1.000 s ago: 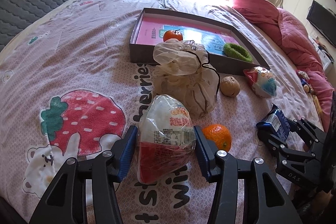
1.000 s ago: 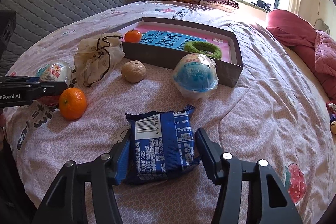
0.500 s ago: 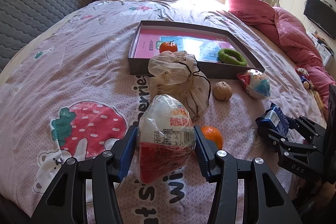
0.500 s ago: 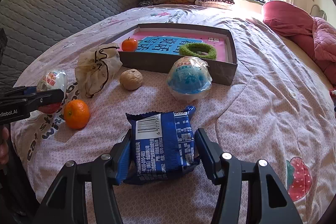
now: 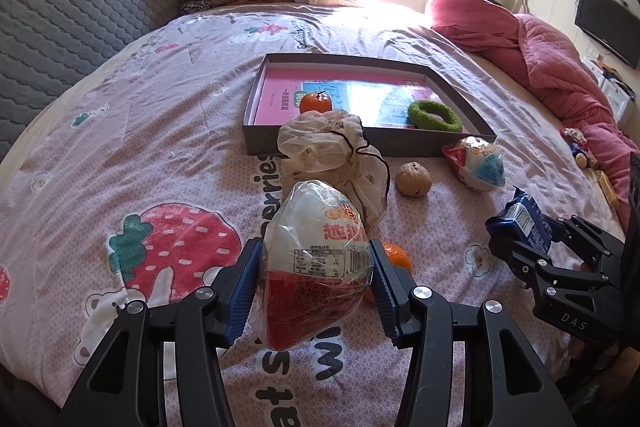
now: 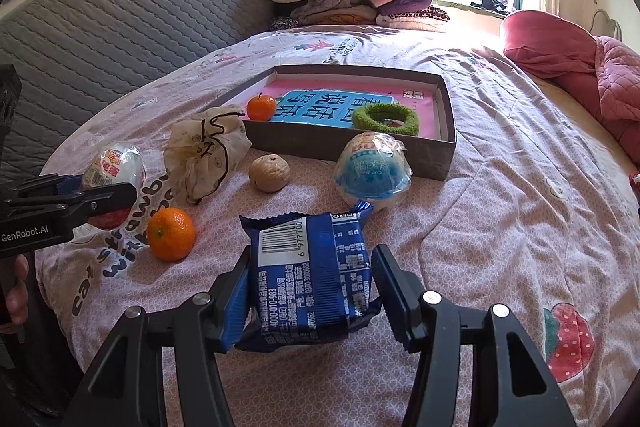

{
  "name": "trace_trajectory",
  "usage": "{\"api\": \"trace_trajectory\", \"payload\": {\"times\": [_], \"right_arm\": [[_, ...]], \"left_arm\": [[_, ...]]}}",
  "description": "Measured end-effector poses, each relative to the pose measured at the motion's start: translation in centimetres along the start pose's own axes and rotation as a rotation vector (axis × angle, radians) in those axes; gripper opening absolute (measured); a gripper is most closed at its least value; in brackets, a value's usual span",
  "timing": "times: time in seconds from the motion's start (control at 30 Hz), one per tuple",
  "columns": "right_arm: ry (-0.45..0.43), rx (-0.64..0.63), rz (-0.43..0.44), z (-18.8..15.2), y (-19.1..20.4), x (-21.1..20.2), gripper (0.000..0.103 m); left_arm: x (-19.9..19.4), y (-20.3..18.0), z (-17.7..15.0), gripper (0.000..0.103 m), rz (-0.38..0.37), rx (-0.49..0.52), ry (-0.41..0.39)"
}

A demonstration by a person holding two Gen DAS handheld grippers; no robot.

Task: Organize objects
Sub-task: 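Carry the clear bag in the left tool and blue packet in the right tool to the tray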

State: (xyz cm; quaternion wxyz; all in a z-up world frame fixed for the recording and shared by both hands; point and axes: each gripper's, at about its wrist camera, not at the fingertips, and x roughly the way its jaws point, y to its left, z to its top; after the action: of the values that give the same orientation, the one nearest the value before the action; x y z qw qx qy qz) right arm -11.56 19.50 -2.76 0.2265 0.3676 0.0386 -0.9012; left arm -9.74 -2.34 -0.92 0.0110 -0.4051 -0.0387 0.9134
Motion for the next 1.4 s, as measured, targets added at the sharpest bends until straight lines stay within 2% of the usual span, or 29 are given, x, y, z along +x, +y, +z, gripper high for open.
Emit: {"api": "trace_trajectory", "payload": {"times": [0.53,0.9,1.4], "right_arm": [[-0.101,0.017,0.044,0.7,0.1,-2.0,0.057],[-0.125,0.029,0.060,0.9,-0.3,-2.4,0.057],[-0.159,0.029,0.031,1.7,0.0,-2.9,0.057]], "left_arm": [[-1.3,-1.2,0.5,0.054,0.020,0.017,-0.048],[-1.8,-1.8,0.7,0.054,0.024,0.031,-0.067],[-1.7,-2.0,1.1,0.054,0.020,0.035,-0.085]]}}
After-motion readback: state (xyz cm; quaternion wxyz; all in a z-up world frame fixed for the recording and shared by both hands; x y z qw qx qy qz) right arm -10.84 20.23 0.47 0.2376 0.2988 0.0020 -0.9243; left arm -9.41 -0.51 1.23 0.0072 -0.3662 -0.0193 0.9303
